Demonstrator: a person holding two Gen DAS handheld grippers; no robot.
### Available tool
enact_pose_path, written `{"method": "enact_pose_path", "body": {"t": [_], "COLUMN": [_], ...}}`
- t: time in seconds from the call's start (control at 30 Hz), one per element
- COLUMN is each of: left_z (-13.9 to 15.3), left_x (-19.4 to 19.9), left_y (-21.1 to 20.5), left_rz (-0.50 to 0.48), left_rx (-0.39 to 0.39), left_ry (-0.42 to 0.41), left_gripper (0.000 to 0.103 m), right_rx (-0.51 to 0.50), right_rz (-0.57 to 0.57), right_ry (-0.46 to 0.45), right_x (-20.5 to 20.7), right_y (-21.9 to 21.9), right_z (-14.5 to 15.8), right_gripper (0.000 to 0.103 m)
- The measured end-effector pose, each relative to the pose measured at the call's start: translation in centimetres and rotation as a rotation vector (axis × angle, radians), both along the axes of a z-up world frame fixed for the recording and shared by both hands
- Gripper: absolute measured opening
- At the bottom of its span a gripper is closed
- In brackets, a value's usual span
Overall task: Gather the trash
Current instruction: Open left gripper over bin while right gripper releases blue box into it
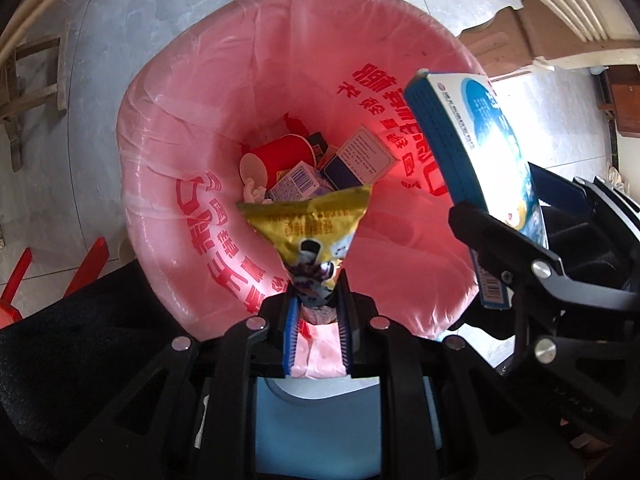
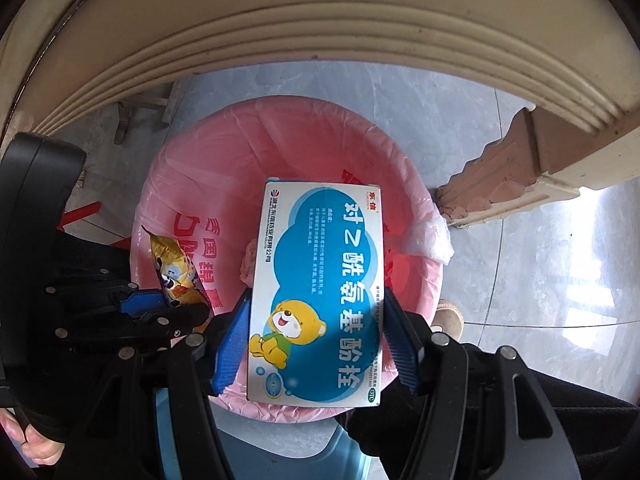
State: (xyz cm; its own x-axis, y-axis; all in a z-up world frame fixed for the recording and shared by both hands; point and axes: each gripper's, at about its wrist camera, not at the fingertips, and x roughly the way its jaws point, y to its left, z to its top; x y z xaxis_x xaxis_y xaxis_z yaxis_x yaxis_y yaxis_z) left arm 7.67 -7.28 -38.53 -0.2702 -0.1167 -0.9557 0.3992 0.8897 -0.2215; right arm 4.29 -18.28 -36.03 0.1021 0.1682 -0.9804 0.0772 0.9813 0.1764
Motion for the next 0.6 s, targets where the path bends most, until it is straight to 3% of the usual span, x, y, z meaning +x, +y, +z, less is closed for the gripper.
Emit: {"method": "enact_pose_path", "body": {"t": [0.5, 0.6], "left_z": [0.4, 0.2], "left_x": [0.9, 0.9], "left_y": [0.7, 0.5], "left_rz": [0.022, 0.025], "left_rx": [0.014, 0.024], "left_ry": [-0.008, -0.016], "left_gripper": [0.018, 0.028], "right_rx": [-0.010, -0.010], "right_rz": [0.010, 0.010], "right_ry": [0.038, 0.038], "right_x": [1.0, 1.3], "right_y": [-0.2, 0.1], "right_z": [-1.8, -2.1], "right_gripper": [0.061, 0.061]}}
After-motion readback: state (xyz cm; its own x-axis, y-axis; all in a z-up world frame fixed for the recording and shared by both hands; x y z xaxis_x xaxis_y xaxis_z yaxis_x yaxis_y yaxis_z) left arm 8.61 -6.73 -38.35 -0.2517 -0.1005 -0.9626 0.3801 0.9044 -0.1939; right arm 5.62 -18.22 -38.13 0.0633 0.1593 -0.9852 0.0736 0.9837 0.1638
